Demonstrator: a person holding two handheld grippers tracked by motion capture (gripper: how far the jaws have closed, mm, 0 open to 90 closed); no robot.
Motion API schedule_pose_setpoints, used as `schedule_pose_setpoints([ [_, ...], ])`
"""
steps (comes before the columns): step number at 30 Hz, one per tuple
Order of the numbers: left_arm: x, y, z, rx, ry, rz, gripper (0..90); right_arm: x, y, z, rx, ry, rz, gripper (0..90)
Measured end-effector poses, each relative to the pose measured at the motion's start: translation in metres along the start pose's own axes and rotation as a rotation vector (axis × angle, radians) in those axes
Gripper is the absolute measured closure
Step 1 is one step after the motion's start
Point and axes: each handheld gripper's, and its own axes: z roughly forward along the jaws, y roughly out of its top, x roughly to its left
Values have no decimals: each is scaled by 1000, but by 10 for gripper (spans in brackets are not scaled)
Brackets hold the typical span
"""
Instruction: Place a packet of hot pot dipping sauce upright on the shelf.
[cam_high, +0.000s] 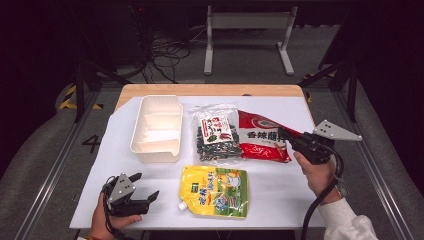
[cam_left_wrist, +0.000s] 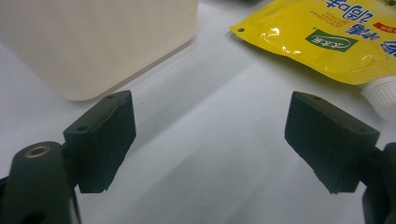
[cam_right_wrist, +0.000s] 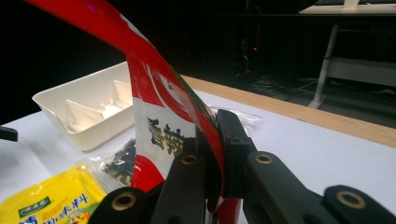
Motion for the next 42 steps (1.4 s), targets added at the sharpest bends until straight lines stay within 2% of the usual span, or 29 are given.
schedule_pose_setpoints([
  [12,-3,-3,-7,-12,6,-13,172,29,25,42,-16,70,-49,877],
  [22,-6,-10,-17,-14,18,-17,172,50,43,85,-25,114,-54,878],
  [27,-6,-15,-23,-15,27,-35,172,60,53,107,-28,135,-56,878],
  [34,-8,-19,-29,-19,40,-46,173,65,65,137,-33,134,-40,877],
  [36,-8,-20,-30,-13,47,-30,174,67,69,146,-33,128,-39,877],
  [42,-9,-22,-33,-17,41,-42,175,70,80,172,-38,108,-34,877],
])
